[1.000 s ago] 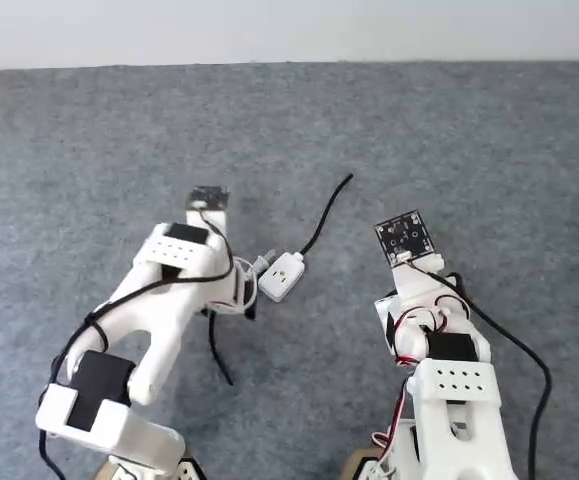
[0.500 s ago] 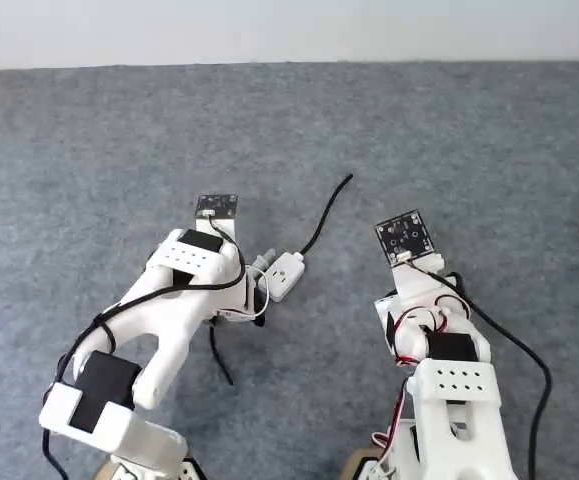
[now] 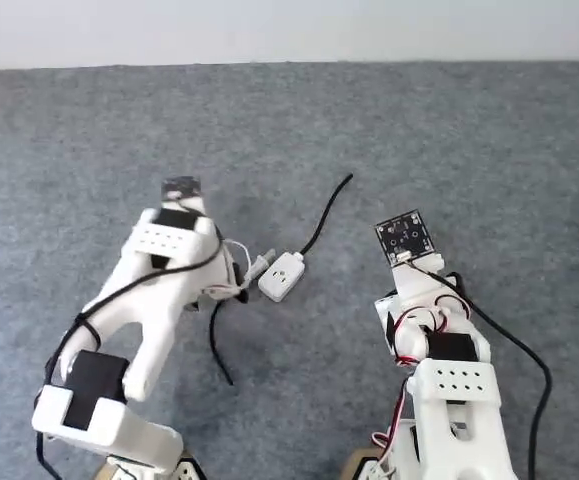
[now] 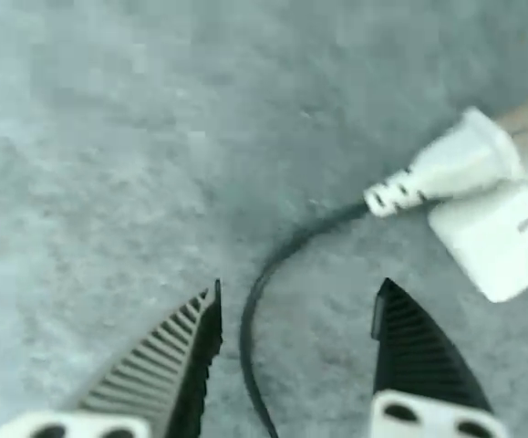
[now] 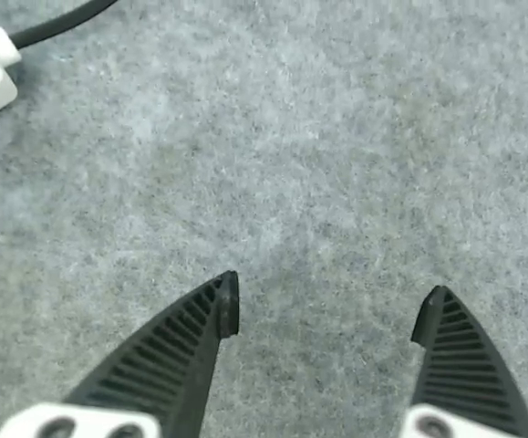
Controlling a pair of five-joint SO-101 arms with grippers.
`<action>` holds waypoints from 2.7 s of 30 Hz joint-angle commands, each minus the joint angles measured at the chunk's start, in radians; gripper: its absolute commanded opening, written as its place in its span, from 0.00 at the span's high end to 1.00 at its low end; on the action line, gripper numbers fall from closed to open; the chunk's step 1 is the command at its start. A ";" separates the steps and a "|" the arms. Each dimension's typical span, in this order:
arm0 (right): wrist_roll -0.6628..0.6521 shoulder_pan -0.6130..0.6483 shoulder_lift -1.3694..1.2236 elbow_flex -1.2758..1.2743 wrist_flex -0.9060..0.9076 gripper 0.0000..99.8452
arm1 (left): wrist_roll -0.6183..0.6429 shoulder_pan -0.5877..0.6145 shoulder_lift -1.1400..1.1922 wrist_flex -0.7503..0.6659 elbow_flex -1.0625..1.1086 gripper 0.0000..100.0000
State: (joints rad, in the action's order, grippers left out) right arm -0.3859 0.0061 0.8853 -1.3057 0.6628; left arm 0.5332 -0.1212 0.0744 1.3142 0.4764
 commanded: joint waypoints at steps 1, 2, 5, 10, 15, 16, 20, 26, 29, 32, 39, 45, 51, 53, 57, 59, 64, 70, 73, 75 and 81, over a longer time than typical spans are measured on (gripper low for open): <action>0.009 -0.007 0.007 0.005 -0.019 0.69 | 0.012 0.015 -0.026 0.028 -0.039 0.75; 0.009 -0.007 0.007 0.005 -0.019 0.69 | 0.012 0.006 -0.026 0.023 -0.024 0.75; 0.009 -0.007 0.005 0.003 -0.019 0.69 | 0.014 -0.035 -0.026 -0.018 0.054 0.75; 0.009 -0.007 0.005 0.003 -0.021 0.69 | 0.064 -0.064 -0.026 -0.109 0.136 0.75; 0.009 -0.007 0.005 0.003 -0.021 0.69 | 0.066 -0.058 -0.026 -0.120 0.143 0.75; 0.009 -0.007 0.005 0.003 -0.021 0.69 | 0.066 -0.058 -0.026 -0.120 0.143 0.75; 0.009 -0.007 0.005 0.003 -0.021 0.69 | 0.068 -0.058 -0.026 -0.121 0.156 0.75; 0.009 -0.007 0.005 0.003 -0.021 0.69 | 0.068 -0.058 -0.025 -0.123 0.182 0.78; 0.009 -0.007 0.005 0.003 -0.021 0.69 | 0.063 -0.058 -0.025 -0.163 0.202 0.88; 0.008 -0.007 0.005 0.003 -0.021 0.69 | 0.061 -0.058 -0.025 -0.216 0.226 1.00; 0.008 -0.007 0.005 0.003 -0.021 0.69 | 0.061 -0.058 -0.026 -0.221 0.231 0.99; 0.008 -0.007 0.005 0.003 -0.021 0.69 | 0.063 -0.058 -0.034 -0.221 0.242 0.99; 0.006 -0.007 0.005 0.003 -0.021 0.69 | 0.063 -0.058 -0.038 -0.048 0.117 0.99; 0.006 -0.007 0.005 0.003 -0.021 0.69 | 0.063 -0.058 -0.038 0.021 0.070 0.99; 0.006 -0.007 0.005 0.003 -0.021 0.69 | 0.063 -0.058 -0.038 0.046 0.030 0.99; 0.006 -0.007 0.005 0.003 -0.021 0.69 | 0.061 -0.058 -0.038 0.040 0.004 0.99; 0.006 -0.007 0.005 0.003 -0.021 0.69 | 0.061 -0.058 -0.038 0.100 -0.128 0.99; 0.008 -0.007 0.005 0.003 -0.021 0.69 | 0.061 -0.057 -0.038 0.175 -0.249 0.99; 0.008 -0.007 0.005 0.003 -0.021 0.69 | 0.061 -0.057 -0.038 0.176 -0.291 0.99; 0.008 -0.007 0.005 0.003 -0.021 0.69 | 0.061 -0.057 -0.038 0.180 -0.320 0.99; 0.008 -0.008 0.005 0.003 -0.021 0.69 | 0.061 -0.057 -0.038 0.250 -0.421 0.99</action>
State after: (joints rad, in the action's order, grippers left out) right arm -0.3859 0.0061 0.8853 -1.3057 0.6628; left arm 0.5823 -0.1795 0.0529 1.5290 0.1281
